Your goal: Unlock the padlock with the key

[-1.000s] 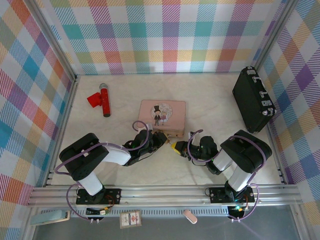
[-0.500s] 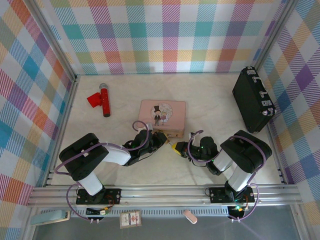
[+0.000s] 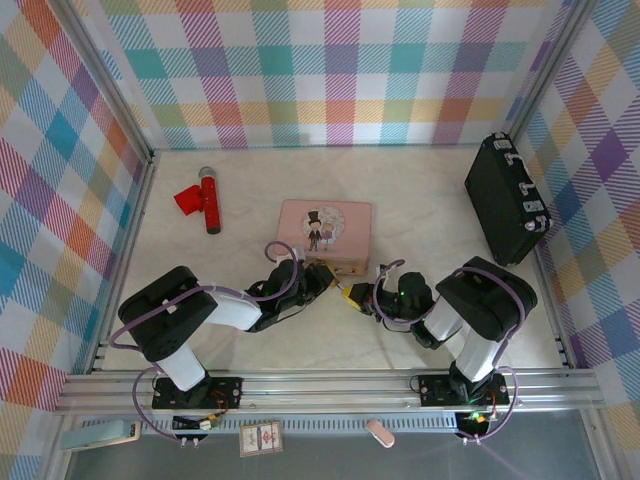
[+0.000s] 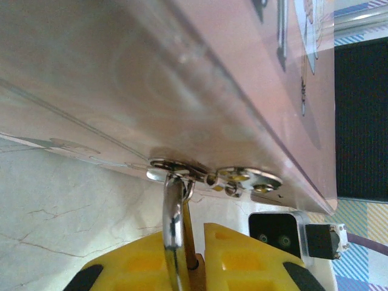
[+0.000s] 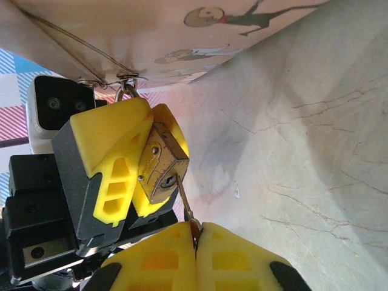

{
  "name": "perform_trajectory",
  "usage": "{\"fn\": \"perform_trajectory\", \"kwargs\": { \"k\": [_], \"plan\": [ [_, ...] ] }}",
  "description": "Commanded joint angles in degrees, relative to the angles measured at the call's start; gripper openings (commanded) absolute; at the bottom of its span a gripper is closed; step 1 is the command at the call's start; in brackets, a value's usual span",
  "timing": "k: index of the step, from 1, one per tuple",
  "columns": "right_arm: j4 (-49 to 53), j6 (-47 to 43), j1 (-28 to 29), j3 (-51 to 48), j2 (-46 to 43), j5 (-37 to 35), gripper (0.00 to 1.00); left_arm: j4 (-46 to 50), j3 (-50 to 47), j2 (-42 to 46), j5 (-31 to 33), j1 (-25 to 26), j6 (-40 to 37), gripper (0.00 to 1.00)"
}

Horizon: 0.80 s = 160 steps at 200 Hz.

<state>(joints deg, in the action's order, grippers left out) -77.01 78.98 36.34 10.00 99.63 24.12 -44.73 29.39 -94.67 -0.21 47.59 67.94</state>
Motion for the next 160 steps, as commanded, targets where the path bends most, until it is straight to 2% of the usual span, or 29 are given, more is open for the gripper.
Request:
{"fn": "perform_trajectory", "kwargs": {
  "k": [1,160],
  "plan": [
    [-3.6,0.3,0.3,1.3,0.6,-0.1,0.00,-8.2,1.2,1.2,-2.3,0.7,0.9,0.00],
    [-2.4,0.3,0.3,0.9,-2.5,-0.4,0.00,-7.4,1.6,0.5,-2.7,1.3,1.0,0.00]
  ]
}}
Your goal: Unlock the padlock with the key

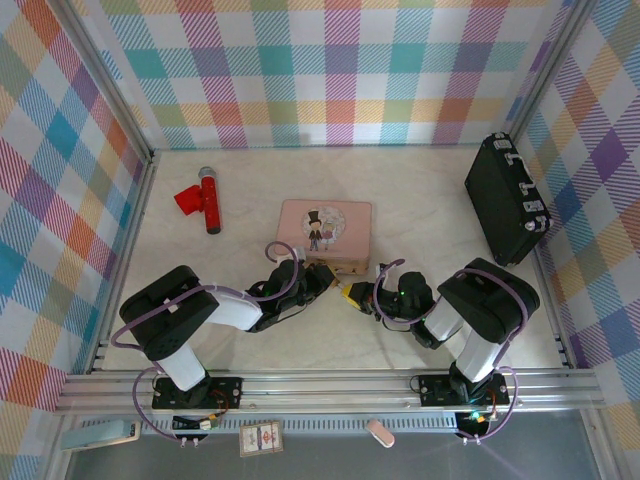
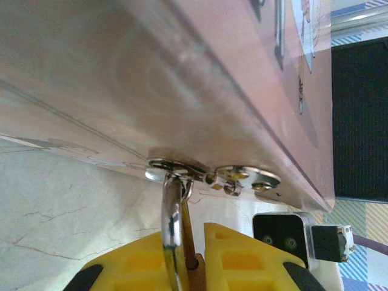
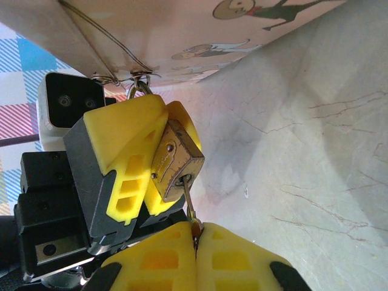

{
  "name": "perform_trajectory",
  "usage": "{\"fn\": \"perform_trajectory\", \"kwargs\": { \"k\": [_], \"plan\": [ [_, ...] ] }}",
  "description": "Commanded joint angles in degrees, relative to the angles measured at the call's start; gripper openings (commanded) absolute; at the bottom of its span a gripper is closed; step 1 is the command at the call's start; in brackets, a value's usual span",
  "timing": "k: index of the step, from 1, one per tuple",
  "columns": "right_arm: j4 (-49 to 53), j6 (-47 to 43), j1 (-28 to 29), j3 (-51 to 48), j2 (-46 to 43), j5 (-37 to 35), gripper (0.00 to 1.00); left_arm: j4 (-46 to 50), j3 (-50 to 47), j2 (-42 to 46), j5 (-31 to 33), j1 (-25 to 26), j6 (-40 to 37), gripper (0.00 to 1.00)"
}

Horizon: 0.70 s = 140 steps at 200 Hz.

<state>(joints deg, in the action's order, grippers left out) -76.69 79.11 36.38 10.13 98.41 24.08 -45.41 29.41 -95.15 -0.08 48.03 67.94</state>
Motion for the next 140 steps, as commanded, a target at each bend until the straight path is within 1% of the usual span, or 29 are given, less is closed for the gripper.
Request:
{"fn": "perform_trajectory", "kwargs": {
  "k": [1,47,74,104,140],
  "plan": [
    [-2.7,0.1,0.3,0.8,-1.3,-0.4,0.00,-6.7,1.6,1.0,-2.8,0.9,1.0,0.00],
    [-3.9,-0.4,0.2,0.9,1.3,-0.6,0.00,-9.0,2.0,1.2,-3.7,1.5,2.9,0.00],
    [-3.9,-1.3,-3.4,0.6,3.2,1.5,0.00,-11.6,2.1,1.7,-5.0,2.3,5.0,0.00],
    [-3.9,-0.9,-4.0,1.6,2.5,2.8,0.00,-8.4,3.8,3.3,-4.7,4.0,4.0,0.00],
    [-3.9,0.2,-3.9,2.7,1.6,3.2,0.00,-9.6,4.2,2.6,-4.4,4.6,4.2,0.00]
  ]
}}
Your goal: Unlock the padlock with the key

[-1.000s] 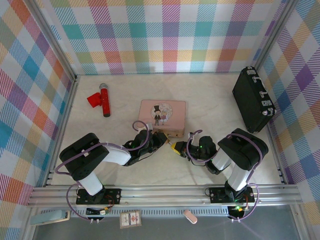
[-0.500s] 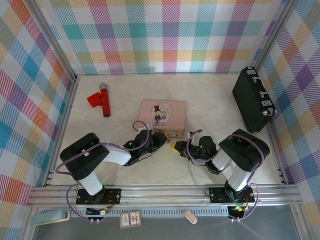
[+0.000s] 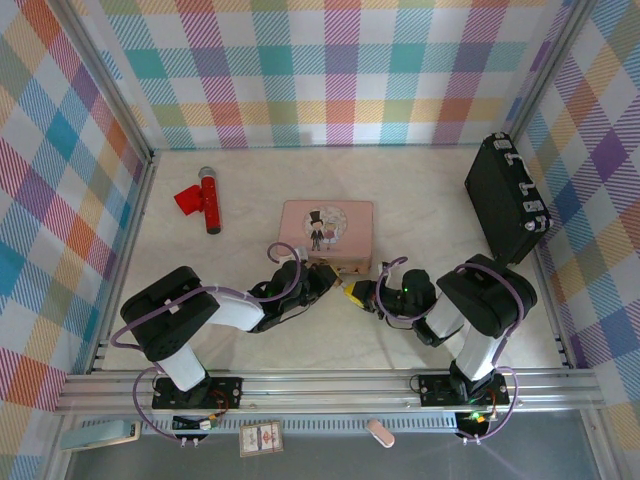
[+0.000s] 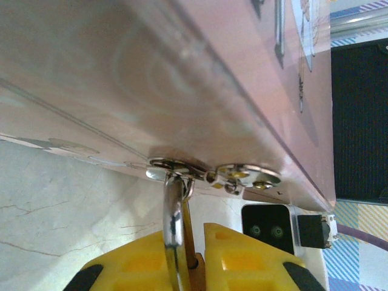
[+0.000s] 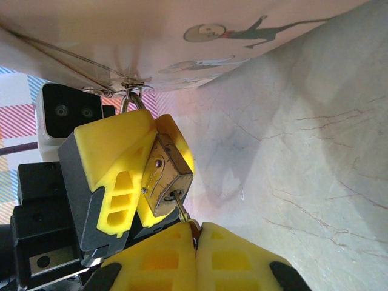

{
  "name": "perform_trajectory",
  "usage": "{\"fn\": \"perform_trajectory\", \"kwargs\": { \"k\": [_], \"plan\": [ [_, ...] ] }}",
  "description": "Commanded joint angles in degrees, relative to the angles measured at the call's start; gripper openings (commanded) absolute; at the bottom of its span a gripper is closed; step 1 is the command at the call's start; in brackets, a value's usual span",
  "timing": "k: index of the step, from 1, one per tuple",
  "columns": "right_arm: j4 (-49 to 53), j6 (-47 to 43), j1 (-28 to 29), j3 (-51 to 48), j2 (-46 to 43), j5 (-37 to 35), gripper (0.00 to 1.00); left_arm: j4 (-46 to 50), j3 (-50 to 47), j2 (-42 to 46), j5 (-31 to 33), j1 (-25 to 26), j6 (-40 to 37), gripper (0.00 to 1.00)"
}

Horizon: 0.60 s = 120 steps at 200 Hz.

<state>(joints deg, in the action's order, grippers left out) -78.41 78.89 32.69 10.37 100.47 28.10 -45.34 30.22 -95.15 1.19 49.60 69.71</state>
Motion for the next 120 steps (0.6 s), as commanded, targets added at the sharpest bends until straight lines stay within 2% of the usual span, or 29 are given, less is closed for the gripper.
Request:
{"fn": "perform_trajectory", "kwargs": {
  "k": [1,120],
  "plan": [
    [-2.2,0.5,-0.2,2.4,-0.5,-0.9,0.00,-9.7,3.4,2.5,-5.8,3.0,2.5,0.00],
    [-2.2,0.9,0.0,4.0,-2.5,0.1,0.00,-10.2,5.3,0.1,-6.4,4.0,2.7,0.00]
  ]
}}
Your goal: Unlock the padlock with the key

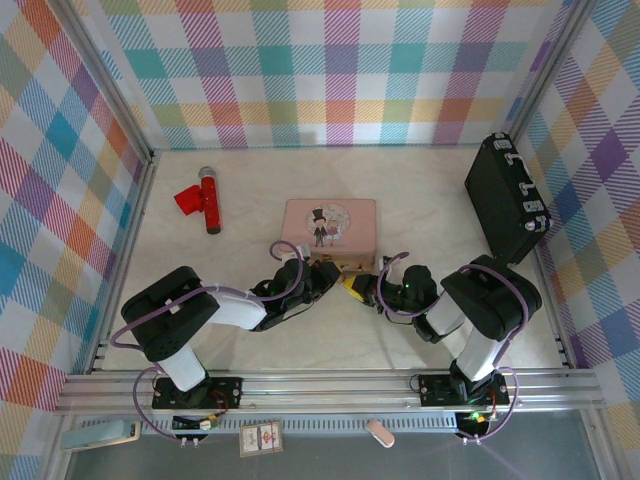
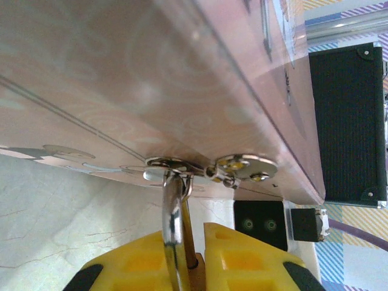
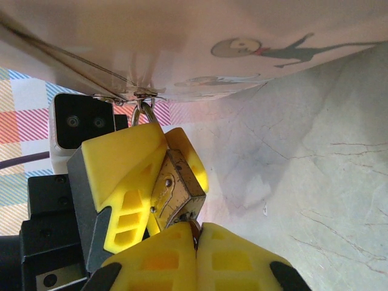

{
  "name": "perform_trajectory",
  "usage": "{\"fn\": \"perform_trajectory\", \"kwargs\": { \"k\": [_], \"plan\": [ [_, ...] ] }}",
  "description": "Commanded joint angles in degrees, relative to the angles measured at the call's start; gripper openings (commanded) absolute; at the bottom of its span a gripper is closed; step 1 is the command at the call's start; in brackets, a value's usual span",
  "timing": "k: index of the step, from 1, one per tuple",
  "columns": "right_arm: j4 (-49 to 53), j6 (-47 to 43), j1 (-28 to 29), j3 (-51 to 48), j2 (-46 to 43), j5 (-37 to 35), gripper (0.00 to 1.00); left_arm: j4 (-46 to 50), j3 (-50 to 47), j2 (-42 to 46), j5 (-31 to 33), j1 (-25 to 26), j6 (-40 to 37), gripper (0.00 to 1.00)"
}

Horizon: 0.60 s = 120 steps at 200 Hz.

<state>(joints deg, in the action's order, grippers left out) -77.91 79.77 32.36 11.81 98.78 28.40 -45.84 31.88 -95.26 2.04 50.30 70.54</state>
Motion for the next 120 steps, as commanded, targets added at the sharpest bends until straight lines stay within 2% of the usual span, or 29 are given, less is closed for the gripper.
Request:
{"fn": "perform_trajectory", "kwargs": {
  "k": [1,55,120],
  "plan": [
    [-2.7,0.1,0.3,2.6,-0.8,-0.3,0.00,-9.7,3.7,0.2,-7.2,3.3,1.8,0.00],
    [-2.5,0.3,0.3,5.3,-1.2,0.9,0.00,-6.6,5.6,-0.7,-7.5,5.0,1.6,0.00],
    [3.8,-2.5,0.2,5.5,-5.2,0.1,0.00,-2.4,7.8,-2.5,-7.0,6.9,1.0,0.00]
  ]
}}
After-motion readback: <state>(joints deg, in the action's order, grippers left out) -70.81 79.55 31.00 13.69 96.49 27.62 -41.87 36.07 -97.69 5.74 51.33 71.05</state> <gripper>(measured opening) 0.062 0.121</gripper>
